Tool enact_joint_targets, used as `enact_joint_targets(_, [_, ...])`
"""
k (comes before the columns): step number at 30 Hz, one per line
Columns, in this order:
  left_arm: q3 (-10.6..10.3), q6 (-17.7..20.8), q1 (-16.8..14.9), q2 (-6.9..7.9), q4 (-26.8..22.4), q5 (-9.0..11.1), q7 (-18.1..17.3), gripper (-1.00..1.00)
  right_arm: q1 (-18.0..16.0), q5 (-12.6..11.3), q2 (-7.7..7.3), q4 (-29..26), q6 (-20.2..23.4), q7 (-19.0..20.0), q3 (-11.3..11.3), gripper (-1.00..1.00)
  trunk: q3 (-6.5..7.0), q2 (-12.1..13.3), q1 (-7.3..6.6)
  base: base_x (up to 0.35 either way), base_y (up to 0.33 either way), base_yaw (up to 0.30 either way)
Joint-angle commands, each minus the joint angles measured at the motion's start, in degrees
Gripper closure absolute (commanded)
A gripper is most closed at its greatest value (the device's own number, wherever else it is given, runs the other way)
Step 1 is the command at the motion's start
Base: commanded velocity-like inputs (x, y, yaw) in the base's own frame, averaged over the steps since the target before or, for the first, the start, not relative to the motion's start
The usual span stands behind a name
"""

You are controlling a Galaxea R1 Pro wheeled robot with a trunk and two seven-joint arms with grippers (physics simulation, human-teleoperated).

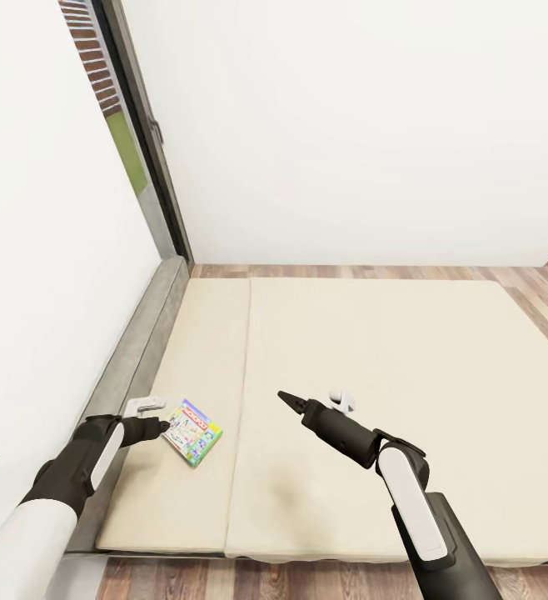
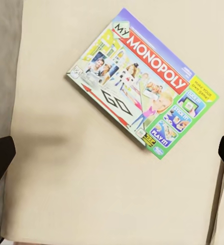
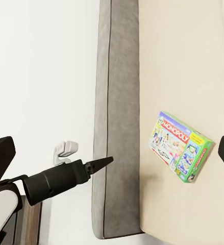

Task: Put all the toys in the child's room - the three board games (two on the bed and one on the table), the two jigsaw puzzles on the table, and the tennis ball on the table - inside the toy box on the table in the child's room.

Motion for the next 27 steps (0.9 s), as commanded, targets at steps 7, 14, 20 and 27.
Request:
enact_joint_targets(7, [0.12,0.35,-0.02,0.03,-0.06,0.46,0.02,-1.0,-0.04,0.18,0.04,-0.02,0.23,0.2,-0.1,-1.0,-0.09,-0.1,0.03,0.0,0.001,0.0])
enact_joint_targets(14, [0.12,0.35,-0.03,0.04,-0.06,0.46,0.02,-1.0,-0.05,0.23,0.04,-0.02,0.25,0.2,-0.09,-1.0,-0.09,-0.1,0.03,0.0,0.0,0.0])
enact_joint_targets(20, [0.08,0.35,-0.02,0.02,-0.06,0.46,0.04,-1.0,-0.02,0.21,0.01,-0.02,0.21,0.2,-0.15,-1.0,-0.09,-0.1,0.03,0.0,0.0,0.0])
enact_joint_targets(27, [0.04,0.35,-0.02,0.0,-0.06,0.46,0.03,-1.0,-0.03,0.17,-0.03,-0.07,0.25,0.25,-0.15,-1.0,-0.09,-0.1,0.03,0.0,0.0,0.0])
